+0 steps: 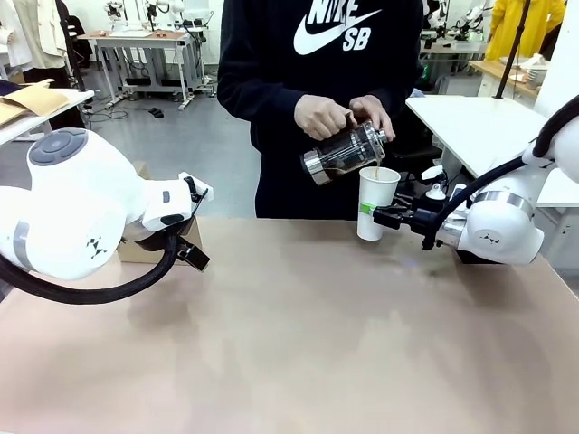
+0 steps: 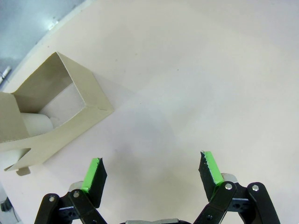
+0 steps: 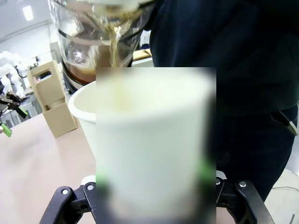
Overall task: Pour a drink into a cup and package it in a carrier.
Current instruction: When a person places the Paper Cup Lid on the 600 ml Paper Cup , lift the 600 ml Paper Cup.
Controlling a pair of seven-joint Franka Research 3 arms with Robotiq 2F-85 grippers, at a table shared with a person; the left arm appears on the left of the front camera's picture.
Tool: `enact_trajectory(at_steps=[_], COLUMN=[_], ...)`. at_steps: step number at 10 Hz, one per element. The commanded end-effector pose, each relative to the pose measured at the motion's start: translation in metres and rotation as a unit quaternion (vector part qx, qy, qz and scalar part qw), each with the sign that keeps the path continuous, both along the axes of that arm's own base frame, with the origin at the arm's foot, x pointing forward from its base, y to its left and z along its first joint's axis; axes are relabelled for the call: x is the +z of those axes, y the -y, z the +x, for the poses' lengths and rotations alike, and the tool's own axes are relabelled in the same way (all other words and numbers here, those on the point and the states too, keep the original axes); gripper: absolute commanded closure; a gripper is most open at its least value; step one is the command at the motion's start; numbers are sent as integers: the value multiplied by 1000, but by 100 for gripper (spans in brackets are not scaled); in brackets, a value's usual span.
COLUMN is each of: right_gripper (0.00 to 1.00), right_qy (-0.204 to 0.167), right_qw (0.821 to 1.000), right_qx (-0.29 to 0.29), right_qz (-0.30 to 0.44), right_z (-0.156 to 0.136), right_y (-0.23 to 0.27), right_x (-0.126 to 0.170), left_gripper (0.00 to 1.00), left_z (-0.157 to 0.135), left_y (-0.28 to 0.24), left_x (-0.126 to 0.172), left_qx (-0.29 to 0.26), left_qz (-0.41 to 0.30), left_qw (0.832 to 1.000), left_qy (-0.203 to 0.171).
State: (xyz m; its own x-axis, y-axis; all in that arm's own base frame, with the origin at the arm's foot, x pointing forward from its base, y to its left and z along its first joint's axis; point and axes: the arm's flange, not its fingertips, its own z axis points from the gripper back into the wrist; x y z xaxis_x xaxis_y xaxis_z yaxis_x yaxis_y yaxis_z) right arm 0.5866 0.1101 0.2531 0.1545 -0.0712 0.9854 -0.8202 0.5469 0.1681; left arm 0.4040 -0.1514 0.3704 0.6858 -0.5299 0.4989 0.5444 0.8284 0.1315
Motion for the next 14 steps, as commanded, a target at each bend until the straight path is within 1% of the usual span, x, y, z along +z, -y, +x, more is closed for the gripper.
enact_trajectory(at_steps=[1,14], right_gripper=[20,20], right_qy=[-2,-2], right_qw=[1000,1000], right_qx=[-1,-1], right_qz=[4,4], right_z=[0,0], right_y=[-2,-2], right_x=[2,2], left_gripper=[0,0], left_z=[0,0], left_y=[0,0], left_x=[0,0], left_qx=[0,0], left_qz=[0,0], left_qw=[1000,1000], left_qy=[0,0])
